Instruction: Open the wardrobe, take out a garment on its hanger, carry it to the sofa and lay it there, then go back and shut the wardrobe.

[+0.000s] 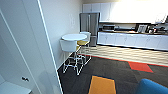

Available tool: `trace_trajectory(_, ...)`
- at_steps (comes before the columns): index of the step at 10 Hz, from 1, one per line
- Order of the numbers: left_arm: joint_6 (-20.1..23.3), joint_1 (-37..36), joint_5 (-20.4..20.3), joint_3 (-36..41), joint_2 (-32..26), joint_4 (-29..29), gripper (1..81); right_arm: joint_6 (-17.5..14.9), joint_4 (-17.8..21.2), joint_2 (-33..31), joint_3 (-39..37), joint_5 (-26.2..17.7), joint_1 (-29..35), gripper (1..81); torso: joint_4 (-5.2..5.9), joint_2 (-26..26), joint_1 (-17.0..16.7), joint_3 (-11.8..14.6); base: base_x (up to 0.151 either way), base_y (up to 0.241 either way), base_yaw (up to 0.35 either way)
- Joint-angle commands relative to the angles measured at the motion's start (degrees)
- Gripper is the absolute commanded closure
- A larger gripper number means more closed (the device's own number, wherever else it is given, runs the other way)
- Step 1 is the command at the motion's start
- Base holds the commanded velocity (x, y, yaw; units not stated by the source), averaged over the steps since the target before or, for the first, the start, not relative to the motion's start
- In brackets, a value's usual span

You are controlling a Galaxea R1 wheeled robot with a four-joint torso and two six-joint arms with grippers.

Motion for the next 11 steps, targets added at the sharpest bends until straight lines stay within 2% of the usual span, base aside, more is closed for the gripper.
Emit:
trace_trajectory(1, 0.12, -1.82, 4.41, -0.09, 0.09, -0.01, 1.0, -0.94, -1.34, 0.89, 0.35, -3.41, 1.60, 1.0, 0.00, 0.00, 0.05, 0.00, 0.000, 0.000, 0.333)
trace_trajectory(4, -0.24, -2.26, 12.41, -0.09, 1.68, -0.19, 1.0, -1.21, -1.43, 0.89, 0.35, -3.50, 1.52, 1.0, 0.00, 0.00, 0.05, 0.00, 0.000, 0.000, 0.333)
trace_trajectory(11, -0.24, -2.17, 12.33, -0.09, 1.42, -0.89, 1.0, -1.21, -1.43, 0.71, 0.00, -3.50, 1.08, 1.0, 0.00, 0.00, 0.05, 0.00, 0.000, 0.000, 0.333)
